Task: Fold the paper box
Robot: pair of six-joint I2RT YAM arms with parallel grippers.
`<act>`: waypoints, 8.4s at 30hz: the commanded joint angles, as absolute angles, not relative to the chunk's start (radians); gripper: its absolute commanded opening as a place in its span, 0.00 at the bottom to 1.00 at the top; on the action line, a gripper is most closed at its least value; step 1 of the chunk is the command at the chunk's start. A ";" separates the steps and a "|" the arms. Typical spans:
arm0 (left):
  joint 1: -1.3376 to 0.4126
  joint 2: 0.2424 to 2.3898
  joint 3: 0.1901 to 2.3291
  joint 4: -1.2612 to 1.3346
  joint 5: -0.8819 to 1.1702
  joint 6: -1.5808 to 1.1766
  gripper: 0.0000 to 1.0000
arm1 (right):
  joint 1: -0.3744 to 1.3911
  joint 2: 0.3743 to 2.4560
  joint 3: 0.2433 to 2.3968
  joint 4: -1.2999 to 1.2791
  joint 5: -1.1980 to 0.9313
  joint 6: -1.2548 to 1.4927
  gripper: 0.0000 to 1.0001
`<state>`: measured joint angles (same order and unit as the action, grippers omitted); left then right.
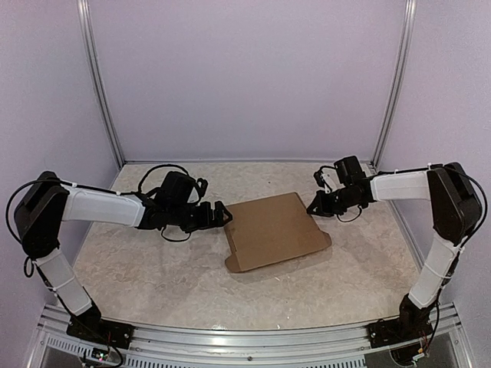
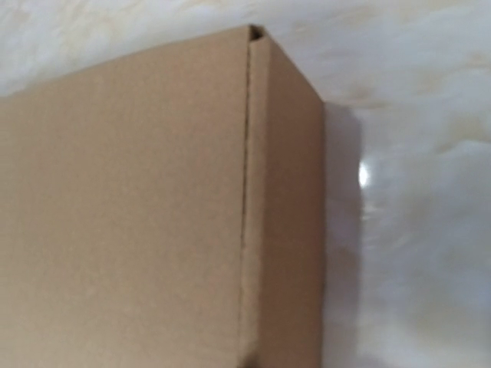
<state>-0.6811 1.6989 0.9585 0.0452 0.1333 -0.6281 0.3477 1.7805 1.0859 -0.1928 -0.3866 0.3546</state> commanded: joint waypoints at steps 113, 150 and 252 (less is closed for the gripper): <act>-0.620 1.888 0.658 0.929 0.598 -1.264 0.94 | 0.404 1.688 0.732 -0.037 -0.291 0.467 0.00; -0.622 1.908 0.614 1.186 0.664 -1.396 0.47 | 0.403 1.547 0.729 -0.055 -0.326 0.467 0.25; -0.267 0.725 0.380 0.556 1.233 -1.485 0.33 | 1.419 1.035 0.474 0.628 0.407 -1.511 0.99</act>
